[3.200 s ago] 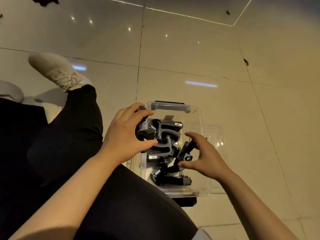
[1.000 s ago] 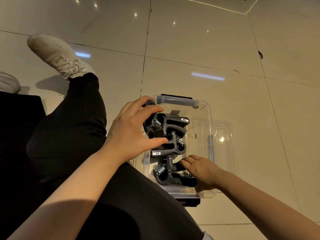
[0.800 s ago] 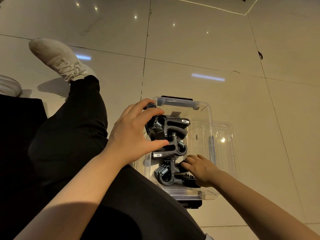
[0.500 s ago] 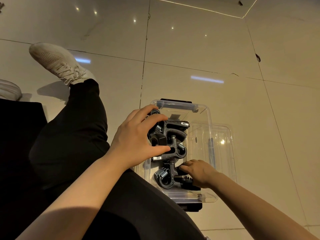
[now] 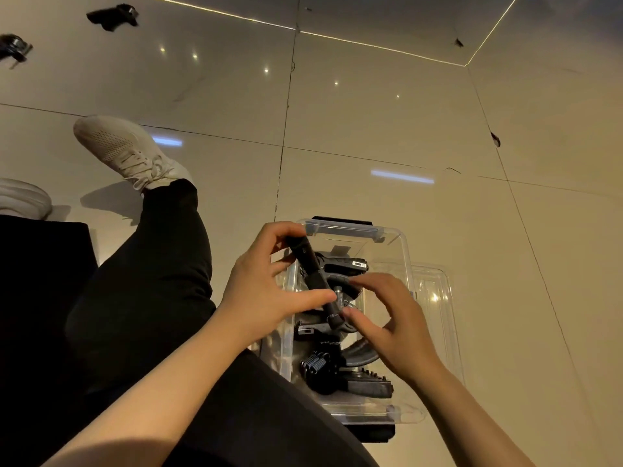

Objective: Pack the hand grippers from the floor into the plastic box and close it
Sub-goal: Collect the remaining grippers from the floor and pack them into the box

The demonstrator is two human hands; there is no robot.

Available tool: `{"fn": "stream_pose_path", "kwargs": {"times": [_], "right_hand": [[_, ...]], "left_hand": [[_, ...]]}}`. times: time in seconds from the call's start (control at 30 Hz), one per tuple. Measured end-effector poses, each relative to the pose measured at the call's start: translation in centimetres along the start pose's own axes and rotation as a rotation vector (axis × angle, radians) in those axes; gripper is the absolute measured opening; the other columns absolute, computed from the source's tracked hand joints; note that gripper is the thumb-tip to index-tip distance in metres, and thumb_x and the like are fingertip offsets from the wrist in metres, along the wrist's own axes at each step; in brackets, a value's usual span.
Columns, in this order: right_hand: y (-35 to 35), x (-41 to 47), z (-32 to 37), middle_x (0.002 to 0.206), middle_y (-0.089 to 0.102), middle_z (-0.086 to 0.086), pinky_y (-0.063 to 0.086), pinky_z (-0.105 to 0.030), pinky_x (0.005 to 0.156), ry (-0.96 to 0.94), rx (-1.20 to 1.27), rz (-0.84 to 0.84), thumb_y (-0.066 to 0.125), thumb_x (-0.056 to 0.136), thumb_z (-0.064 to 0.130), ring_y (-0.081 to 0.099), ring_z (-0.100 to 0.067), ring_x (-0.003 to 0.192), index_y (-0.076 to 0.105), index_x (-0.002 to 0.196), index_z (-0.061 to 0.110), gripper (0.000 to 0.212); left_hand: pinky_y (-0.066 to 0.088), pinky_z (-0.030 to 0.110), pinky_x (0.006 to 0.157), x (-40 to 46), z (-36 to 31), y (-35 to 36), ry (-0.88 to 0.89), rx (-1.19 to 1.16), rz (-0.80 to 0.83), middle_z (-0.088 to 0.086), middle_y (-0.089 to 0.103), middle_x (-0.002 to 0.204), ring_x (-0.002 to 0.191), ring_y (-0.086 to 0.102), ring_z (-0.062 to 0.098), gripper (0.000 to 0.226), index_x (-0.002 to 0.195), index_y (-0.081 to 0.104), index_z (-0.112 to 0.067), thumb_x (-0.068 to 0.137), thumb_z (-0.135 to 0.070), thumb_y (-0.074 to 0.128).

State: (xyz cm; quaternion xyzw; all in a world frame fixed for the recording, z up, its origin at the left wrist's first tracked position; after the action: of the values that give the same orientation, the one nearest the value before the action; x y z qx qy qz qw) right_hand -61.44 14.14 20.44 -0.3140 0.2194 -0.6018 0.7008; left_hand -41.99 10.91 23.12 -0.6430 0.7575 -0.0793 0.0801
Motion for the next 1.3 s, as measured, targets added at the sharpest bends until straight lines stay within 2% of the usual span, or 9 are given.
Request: {"fn": "stream_pose_path", "kwargs": {"times": [0.13, 0.2, 0.3, 0.5, 0.67, 0.83, 1.03, 1.13, 1.3], "right_hand": [[0.6, 0.2, 2.2, 0.11, 0.055, 0.024, 0.044, -0.025, 0.091, -0.108, -0.006, 0.06, 0.058, 0.082, 0.037, 0.05, 0.003, 0.107, 0.054, 0.115, 0.037, 0.033], [0.7, 0.1, 2.0, 0.107, 0.061, 0.015, 0.047, -0.027, 0.086, -0.136, -0.099, -0.026, 0.059, 0.082, 0.037, 0.052, 0.002, 0.101, 0.06, 0.112, 0.027, 0.031], [-0.3, 0.3, 1.4, 0.094, 0.066, 0.006, 0.041, -0.02, 0.078, -0.183, -0.261, -0.193, 0.061, 0.081, 0.044, 0.054, -0.005, 0.091, 0.065, 0.1, 0.018, 0.032], [-0.9, 0.8, 2.5, 0.089, 0.069, 0.0, 0.035, -0.015, 0.077, -0.302, -0.361, -0.224, 0.061, 0.082, 0.037, 0.053, -0.008, 0.087, 0.068, 0.095, 0.014, 0.028], [-1.4, 1.1, 2.6, 0.089, 0.07, 0.001, 0.043, -0.022, 0.07, -0.407, -0.434, -0.163, 0.072, 0.074, 0.028, 0.061, -0.015, 0.08, 0.058, 0.103, 0.018, 0.034], [-2.4, 2.2, 2.4, 0.089, 0.071, 0.0, 0.045, -0.025, 0.069, -0.413, -0.415, -0.125, 0.06, 0.081, 0.022, 0.062, -0.016, 0.079, 0.062, 0.103, 0.015, 0.023], [-5.1, 4.6, 0.4, 0.098, 0.07, 0.001, 0.046, -0.028, 0.072, -0.202, -0.406, 0.047, 0.071, 0.08, 0.01, 0.065, -0.021, 0.086, 0.065, 0.106, 0.015, 0.027], [-4.2, 5.4, -1.5, 0.105, 0.068, 0.004, 0.041, -0.026, 0.074, -0.038, -0.391, 0.264, 0.066, 0.085, 0.014, 0.061, -0.015, 0.095, 0.064, 0.113, 0.019, 0.028], [1.2, 6.2, -6.6, 0.115, 0.066, -0.001, 0.048, -0.034, 0.09, 0.138, -0.306, 0.575, 0.062, 0.088, 0.016, 0.061, -0.017, 0.103, 0.062, 0.118, 0.019, 0.03]], "left_hand": [[0.044, 0.011, 0.091, 0.1, 0.2, 0.2, -0.068, -0.137, -0.005, -0.017, 0.05, 0.113, 0.111, 0.049, -0.008, 0.069, 0.108, 0.049, -0.033, 0.048, -0.031, 0.082], [0.048, 0.018, 0.091, 0.3, 0.5, -0.1, -0.108, -0.234, -0.059, -0.01, 0.05, 0.114, 0.112, 0.052, 0.001, 0.067, 0.106, 0.05, -0.03, 0.047, -0.027, 0.082], [0.051, 0.022, 0.088, 0.5, 1.0, -0.7, -0.175, -0.341, -0.129, 0.002, 0.051, 0.118, 0.112, 0.055, 0.015, 0.068, 0.105, 0.051, -0.028, 0.048, -0.022, 0.086], [0.048, 0.039, 0.096, 1.3, 2.2, -0.9, -0.347, -0.441, -0.135, 0.004, 0.057, 0.114, 0.108, 0.059, 0.021, 0.071, 0.111, 0.05, -0.029, 0.047, -0.031, 0.08], [0.048, 0.037, 0.095, 1.3, 3.1, -0.8, -0.45, -0.389, -0.151, 0.006, 0.057, 0.114, 0.105, 0.06, 0.021, 0.078, 0.109, 0.052, -0.029, 0.042, -0.044, 0.088], [0.052, 0.032, 0.087, 1.4, 3.5, -0.5, -0.512, -0.459, -0.081, 0.015, 0.062, 0.111, 0.097, 0.064, 0.024, 0.077, 0.11, 0.051, -0.024, 0.042, -0.045, 0.08], [0.042, 0.018, 0.082, 1.9, 3.0, -0.4, -0.267, 0.065, 0.049, -0.011, 0.048, 0.12, 0.108, 0.05, 0.004, 0.082, 0.12, 0.044, -0.039, 0.049, -0.063, 0.079], [0.04, 0.022, 0.089, 1.7, 3.1, -0.6, -0.204, 0.182, 0.079, -0.012, 0.04, 0.128, 0.114, 0.044, 0.006, 0.081, 0.122, 0.039, -0.042, 0.052, -0.063, 0.074], [0.036, 0.021, 0.094, 1.3, 3.4, -0.1, -0.158, 0.37, 0.168, -0.013, 0.035, 0.129, 0.113, 0.04, 0.004, 0.079, 0.13, 0.039, -0.036, 0.062, -0.052, 0.076]]}}
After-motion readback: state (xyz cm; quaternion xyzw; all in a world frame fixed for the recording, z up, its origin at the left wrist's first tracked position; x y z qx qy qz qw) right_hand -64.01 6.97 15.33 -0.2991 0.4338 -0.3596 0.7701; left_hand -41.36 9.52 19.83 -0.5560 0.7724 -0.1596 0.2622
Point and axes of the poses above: each hand's wrist, its own x-axis towards the middle knuckle, its own y-axis out of the palm, z = x × y, the point moved 3 cm from there along x, towards the middle knuckle
